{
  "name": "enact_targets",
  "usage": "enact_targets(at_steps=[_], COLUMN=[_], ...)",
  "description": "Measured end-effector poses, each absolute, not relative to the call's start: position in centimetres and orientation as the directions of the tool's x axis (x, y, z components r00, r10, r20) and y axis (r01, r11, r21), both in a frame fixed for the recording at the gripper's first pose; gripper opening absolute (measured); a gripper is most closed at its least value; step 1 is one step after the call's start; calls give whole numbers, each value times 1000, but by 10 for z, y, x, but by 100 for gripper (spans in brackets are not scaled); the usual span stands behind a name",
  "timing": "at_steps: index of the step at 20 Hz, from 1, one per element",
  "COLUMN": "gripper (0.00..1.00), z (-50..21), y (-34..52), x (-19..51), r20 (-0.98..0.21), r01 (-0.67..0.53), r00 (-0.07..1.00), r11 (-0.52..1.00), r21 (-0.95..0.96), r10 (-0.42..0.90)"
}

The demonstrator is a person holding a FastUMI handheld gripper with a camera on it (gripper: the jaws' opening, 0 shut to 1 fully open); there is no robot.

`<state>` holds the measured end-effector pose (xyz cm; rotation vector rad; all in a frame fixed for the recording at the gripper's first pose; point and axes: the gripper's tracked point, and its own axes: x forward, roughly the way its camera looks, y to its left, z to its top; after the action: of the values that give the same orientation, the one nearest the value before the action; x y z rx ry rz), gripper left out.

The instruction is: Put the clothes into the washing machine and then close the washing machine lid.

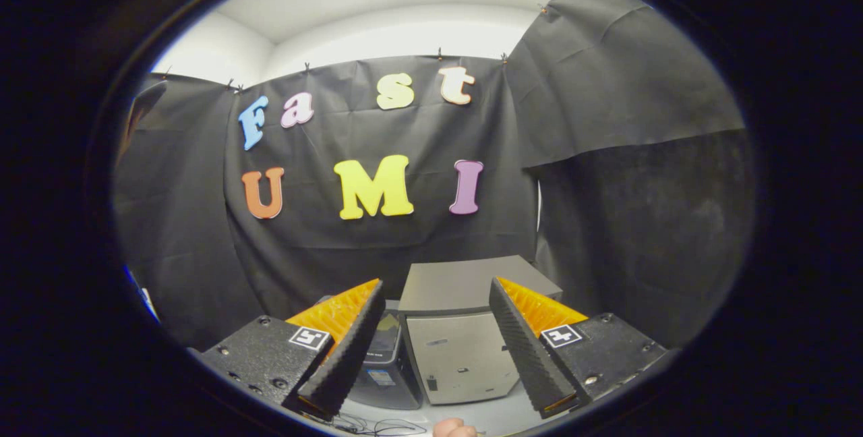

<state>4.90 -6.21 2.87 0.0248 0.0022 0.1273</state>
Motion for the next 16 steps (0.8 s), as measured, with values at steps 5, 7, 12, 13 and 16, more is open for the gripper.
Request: enact_targets(at_steps=[5,7,12,13,16], gripper=[99,99,99,99,99], z=[26,24,25,25,25], y=[-68,-67,-63,-63,-66], x=[40,37,33,32,33], r20=[-9,-12,-6,-7,-8], r01=[-135,-144,-161,-160,-156], r00=[991,989,987,987,988], r11=[990,989,986,986,987], r21=[48,44,37,36,28], r10=[136,145,161,161,156])
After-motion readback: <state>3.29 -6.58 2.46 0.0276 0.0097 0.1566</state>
